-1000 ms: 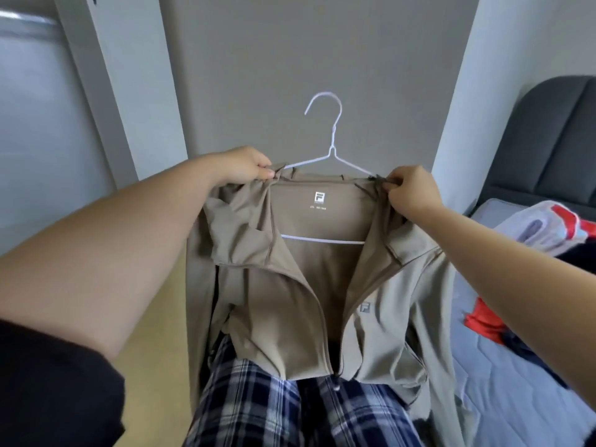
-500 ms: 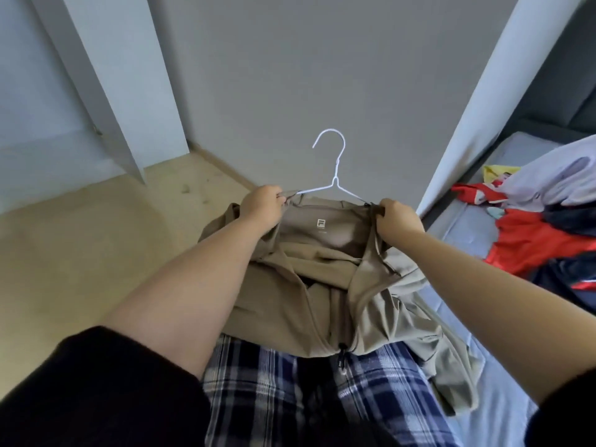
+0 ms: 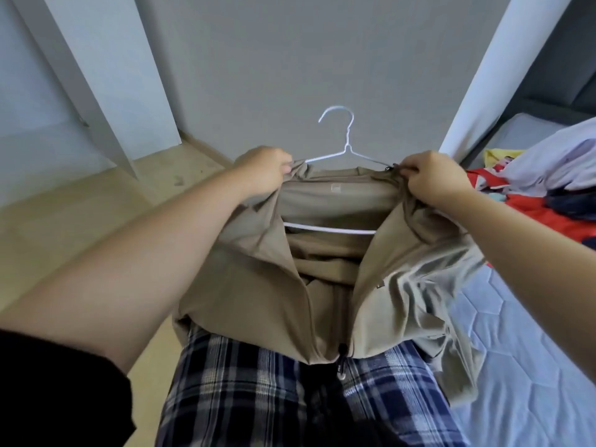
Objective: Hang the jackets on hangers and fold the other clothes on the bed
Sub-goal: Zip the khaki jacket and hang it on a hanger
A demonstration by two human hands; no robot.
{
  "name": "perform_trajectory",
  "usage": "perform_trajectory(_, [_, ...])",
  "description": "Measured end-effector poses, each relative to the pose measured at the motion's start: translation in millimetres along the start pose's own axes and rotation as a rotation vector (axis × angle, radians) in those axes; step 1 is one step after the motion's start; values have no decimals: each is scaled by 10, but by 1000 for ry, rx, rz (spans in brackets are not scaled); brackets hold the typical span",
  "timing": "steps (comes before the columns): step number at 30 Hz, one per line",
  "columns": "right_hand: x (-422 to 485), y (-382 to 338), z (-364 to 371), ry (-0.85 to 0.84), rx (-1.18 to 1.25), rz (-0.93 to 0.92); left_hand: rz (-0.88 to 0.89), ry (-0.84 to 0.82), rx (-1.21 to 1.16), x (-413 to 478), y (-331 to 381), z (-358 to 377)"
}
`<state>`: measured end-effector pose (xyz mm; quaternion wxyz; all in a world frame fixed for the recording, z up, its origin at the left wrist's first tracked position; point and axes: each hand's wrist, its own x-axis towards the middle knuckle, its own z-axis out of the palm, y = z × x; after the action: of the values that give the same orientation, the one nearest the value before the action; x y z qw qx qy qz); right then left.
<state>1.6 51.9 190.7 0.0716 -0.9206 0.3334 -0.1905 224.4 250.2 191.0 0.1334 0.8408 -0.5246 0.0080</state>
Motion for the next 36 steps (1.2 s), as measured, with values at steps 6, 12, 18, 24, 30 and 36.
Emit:
perform_trajectory(6, [-81, -21, 199, -161, -10, 25, -89, -367, -3, -36, 91, -214])
perform_trajectory(12, [-613, 54, 1101, -322, -16, 92, -244, -348, 6, -502, 55, 745])
perform_trajectory(18, [-763, -256, 858, -98, 246, -91, -300, -157, -39, -534, 6, 885])
perform_trajectory(24, [-1648, -907, 92, -425, 622, -656, -246, -227, -109, -516, -22, 894])
perform_trajectory(30, [-2096, -760, 113, -552, -66, -1040, -228, -334, -137, -503, 34, 863])
perform_trajectory(36, [-2136, -702, 230, -403, -186, -1044, -203, -358, -138, -528, 112, 803])
